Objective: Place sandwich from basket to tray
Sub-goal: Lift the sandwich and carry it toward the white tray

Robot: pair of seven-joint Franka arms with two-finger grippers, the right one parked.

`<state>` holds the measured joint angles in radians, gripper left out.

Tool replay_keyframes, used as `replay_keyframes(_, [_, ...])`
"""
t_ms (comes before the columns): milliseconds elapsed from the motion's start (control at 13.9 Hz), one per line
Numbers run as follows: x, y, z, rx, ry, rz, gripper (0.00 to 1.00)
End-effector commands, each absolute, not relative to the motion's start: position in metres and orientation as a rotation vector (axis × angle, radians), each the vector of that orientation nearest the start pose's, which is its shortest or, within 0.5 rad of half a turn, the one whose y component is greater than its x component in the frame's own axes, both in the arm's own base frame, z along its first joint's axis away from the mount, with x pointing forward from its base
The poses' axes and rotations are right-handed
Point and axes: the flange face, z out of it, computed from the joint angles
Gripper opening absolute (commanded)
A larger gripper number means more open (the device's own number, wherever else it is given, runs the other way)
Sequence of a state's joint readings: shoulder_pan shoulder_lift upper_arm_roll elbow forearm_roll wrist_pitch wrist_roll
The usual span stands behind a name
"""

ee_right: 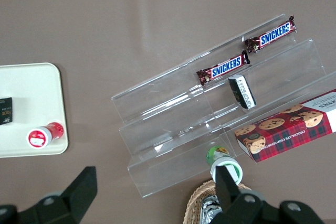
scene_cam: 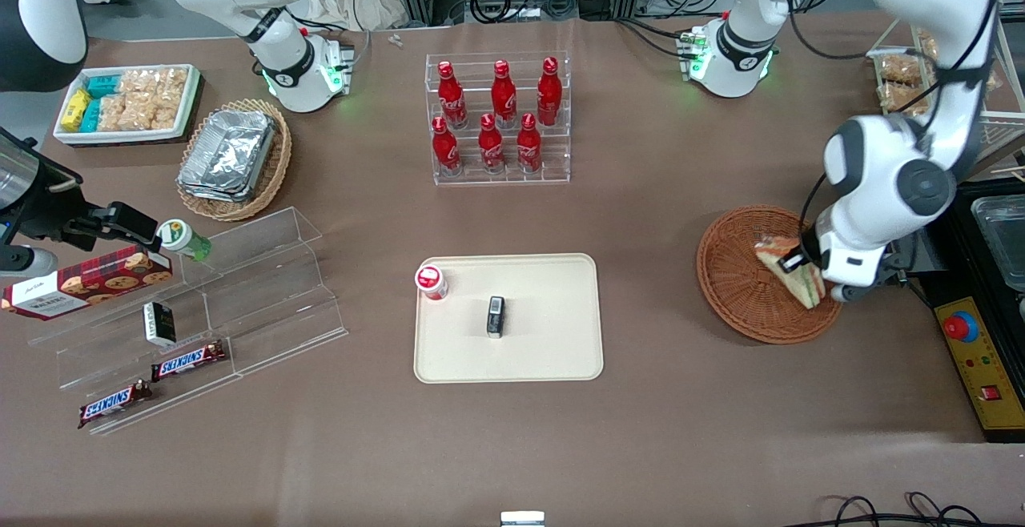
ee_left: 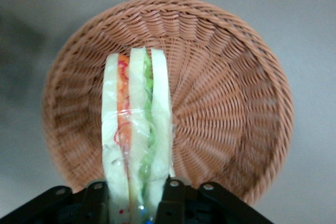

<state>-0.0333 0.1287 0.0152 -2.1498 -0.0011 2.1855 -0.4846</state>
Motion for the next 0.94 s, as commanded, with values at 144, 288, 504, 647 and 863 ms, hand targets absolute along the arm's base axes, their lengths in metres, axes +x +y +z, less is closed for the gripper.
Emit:
replay_keyframes(144, [0.551, -0.014, 0.456, -3.091, -0.422, 0.249, 0.0])
replay_keyframes(288, [0.556, -0.033, 0.479, -3.102, -0.352, 0.231, 0.0])
replay_keyframes(504, [0.558, -0.093, 0.497, -3.124, -0.189, 0.172, 0.0])
replay_keyframes(647, [0.553, -0.134, 0.498, -3.131, -0.077, 0.166, 0.0])
replay_keyframes(863, [0.546, -0.192, 0.491, -3.122, 0.111, 0.151, 0.0])
